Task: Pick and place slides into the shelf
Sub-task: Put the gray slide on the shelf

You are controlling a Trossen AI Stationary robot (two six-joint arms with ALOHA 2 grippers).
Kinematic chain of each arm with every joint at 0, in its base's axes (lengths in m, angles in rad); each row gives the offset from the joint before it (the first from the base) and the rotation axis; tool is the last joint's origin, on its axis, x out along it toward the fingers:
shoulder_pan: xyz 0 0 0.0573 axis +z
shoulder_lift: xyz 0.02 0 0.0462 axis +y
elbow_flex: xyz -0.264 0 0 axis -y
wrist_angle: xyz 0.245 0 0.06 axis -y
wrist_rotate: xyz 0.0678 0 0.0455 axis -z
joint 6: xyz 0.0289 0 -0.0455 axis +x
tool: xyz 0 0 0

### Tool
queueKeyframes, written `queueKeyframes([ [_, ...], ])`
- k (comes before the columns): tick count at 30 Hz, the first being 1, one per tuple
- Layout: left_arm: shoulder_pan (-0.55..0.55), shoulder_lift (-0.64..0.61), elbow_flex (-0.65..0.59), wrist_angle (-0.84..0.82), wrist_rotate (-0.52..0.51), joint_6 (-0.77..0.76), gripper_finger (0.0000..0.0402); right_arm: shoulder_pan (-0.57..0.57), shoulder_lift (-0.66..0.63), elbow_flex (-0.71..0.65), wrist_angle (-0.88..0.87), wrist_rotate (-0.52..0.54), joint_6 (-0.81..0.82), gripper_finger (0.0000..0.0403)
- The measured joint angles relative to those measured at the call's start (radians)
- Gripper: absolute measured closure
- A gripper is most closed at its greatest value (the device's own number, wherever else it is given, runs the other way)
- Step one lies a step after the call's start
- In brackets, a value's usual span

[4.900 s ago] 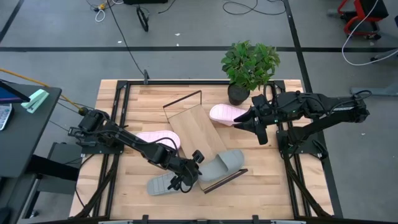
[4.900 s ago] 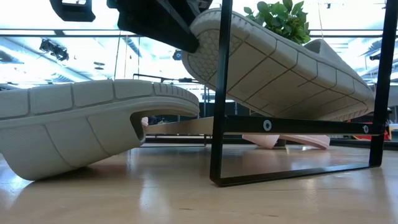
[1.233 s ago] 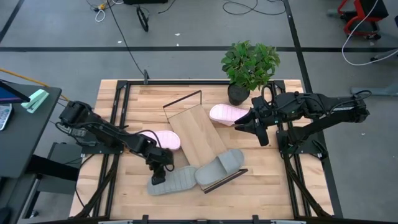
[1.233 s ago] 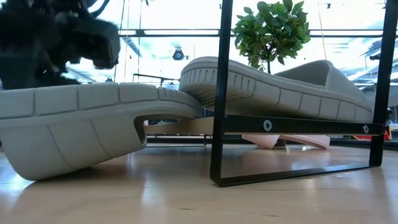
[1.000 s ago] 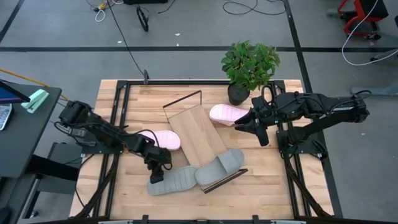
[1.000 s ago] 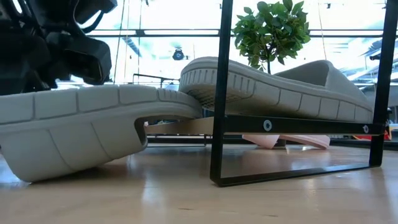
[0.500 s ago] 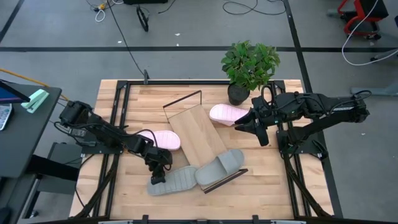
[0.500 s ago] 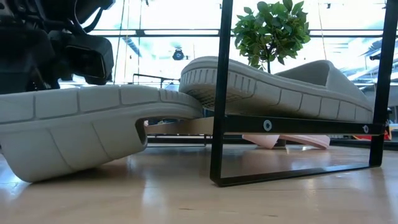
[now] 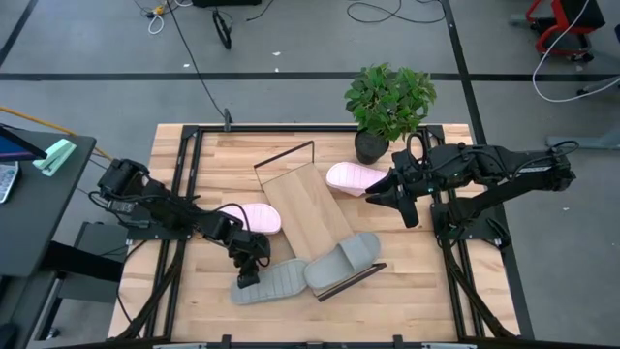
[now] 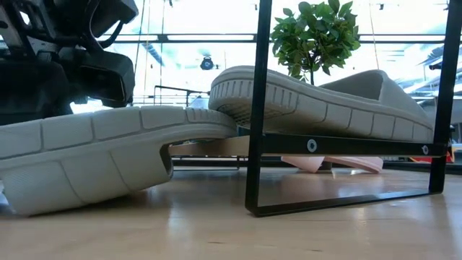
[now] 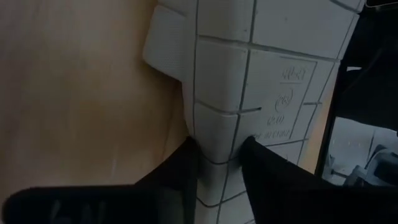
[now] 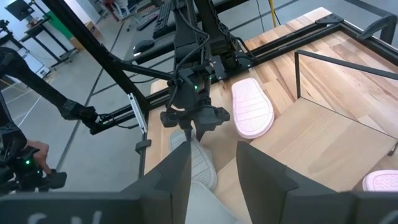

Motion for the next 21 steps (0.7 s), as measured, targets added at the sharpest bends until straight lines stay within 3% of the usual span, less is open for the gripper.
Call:
queueKeyframes([
  [4, -0.006, -0.004, -0.002, 0.011, 0.0, 0.014, 0.0325, 0.0, 0.0, 0.0, 0.0, 0.0, -0.005, 0.027],
  [21, -0.032, -0.057, -0.004, -0.018, 0.001, -0.094, 0.0342, 0.0, 0.0, 0.0, -0.025, 0.0, -0.007, 0.0271],
])
